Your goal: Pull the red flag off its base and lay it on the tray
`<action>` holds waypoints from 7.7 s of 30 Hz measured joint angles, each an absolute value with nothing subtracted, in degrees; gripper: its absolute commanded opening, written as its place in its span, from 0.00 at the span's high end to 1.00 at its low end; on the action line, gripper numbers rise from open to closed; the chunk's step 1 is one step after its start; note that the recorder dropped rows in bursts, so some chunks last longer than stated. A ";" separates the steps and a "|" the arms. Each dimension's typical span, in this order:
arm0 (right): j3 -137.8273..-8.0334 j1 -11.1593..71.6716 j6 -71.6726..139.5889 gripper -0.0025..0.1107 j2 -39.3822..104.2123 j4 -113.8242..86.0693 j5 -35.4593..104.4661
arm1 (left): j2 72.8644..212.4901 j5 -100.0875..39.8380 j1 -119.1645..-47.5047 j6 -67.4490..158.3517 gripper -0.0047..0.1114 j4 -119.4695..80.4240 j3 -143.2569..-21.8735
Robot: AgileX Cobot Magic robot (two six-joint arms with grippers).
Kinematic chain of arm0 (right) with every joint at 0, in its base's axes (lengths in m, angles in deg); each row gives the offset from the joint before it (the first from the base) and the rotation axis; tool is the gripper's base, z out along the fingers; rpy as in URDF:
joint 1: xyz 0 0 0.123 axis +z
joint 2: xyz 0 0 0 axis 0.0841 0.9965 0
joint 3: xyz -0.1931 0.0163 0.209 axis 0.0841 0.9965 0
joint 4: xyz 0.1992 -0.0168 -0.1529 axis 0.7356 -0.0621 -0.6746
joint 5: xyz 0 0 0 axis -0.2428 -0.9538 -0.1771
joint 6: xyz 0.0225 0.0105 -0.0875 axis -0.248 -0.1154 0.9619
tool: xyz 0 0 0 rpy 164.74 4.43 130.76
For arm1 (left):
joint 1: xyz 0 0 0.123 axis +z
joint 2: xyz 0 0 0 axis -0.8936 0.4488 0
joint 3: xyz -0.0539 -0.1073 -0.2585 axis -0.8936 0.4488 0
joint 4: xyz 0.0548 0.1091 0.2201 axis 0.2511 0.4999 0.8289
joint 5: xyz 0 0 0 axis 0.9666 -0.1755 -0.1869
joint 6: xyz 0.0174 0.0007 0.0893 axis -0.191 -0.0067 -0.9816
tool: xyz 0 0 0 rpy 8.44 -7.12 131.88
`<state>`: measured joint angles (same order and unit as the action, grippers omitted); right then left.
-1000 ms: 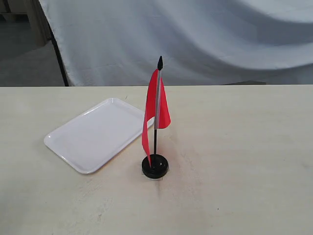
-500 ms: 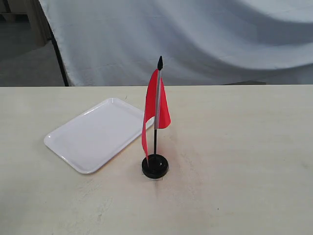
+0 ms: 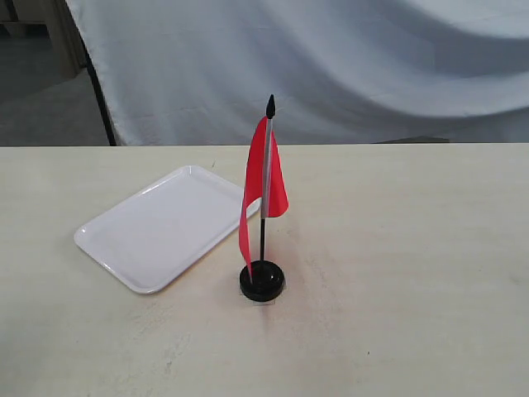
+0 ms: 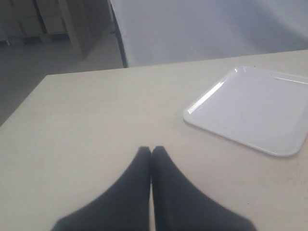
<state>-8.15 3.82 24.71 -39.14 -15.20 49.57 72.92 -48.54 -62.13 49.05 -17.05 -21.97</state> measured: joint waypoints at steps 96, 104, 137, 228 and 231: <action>-57.74 24.39 18.23 0.97 86.60 -60.26 104.03 | 72.92 -48.54 -62.13 49.05 0.96 -17.05 -21.97; -57.91 24.39 21.09 0.98 86.70 -62.34 103.82 | 72.92 -48.54 -62.13 49.05 0.96 -17.05 -21.97; -89.44 51.89 141.17 0.98 86.69 36.75 66.51 | 72.92 -47.72 -62.13 49.05 0.96 -17.05 -21.97; -82.60 47.83 124.06 0.98 73.10 74.39 5.29 | 72.92 -46.87 -62.13 49.05 0.96 -17.05 -21.97; -85.73 43.71 107.03 0.98 73.30 58.42 -3.10 | 72.92 -46.87 -62.13 49.05 0.96 -17.05 -21.97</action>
<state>-85.73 43.71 107.03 73.30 58.42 -3.10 72.92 -46.87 -62.13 49.05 -17.05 -21.97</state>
